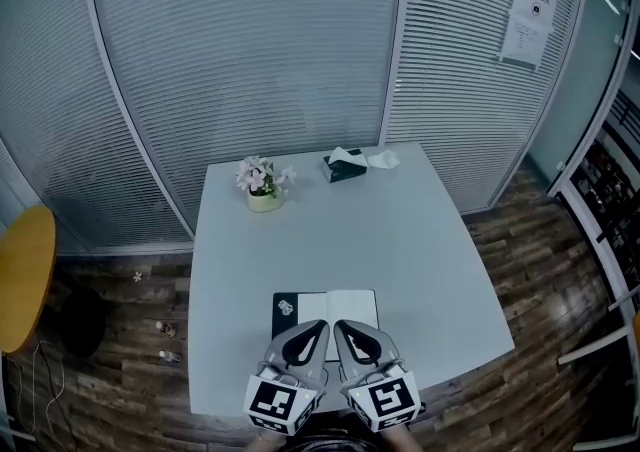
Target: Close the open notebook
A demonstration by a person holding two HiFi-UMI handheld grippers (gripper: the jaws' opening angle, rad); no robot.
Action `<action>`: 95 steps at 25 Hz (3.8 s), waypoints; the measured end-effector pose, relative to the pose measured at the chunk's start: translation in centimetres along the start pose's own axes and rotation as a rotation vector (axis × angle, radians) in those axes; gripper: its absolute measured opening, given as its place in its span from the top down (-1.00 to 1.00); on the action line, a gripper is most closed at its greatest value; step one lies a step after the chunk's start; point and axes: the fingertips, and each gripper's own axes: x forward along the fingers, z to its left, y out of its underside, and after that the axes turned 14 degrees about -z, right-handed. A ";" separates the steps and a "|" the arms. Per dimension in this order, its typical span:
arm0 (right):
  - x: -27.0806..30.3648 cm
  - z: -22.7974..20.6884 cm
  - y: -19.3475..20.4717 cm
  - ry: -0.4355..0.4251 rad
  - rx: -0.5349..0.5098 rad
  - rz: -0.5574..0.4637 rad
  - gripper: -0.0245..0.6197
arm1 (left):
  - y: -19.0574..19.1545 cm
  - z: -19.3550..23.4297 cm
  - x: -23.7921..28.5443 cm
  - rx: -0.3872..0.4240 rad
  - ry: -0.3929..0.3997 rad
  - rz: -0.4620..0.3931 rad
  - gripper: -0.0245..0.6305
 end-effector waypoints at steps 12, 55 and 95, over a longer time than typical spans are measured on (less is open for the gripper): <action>0.7 1.0 0.9 0.025 0.000 0.012 0.91 | 0.5 2.1 -1.3 -0.013 -0.001 0.007 0.91; 2.1 -1.8 4.7 0.005 0.002 0.125 0.91 | 16.6 10.9 -5.6 -0.055 -0.226 0.355 0.88; 0.8 -5.5 7.6 0.045 0.062 0.193 0.91 | 31.1 14.2 -9.3 -0.265 -0.401 0.733 0.50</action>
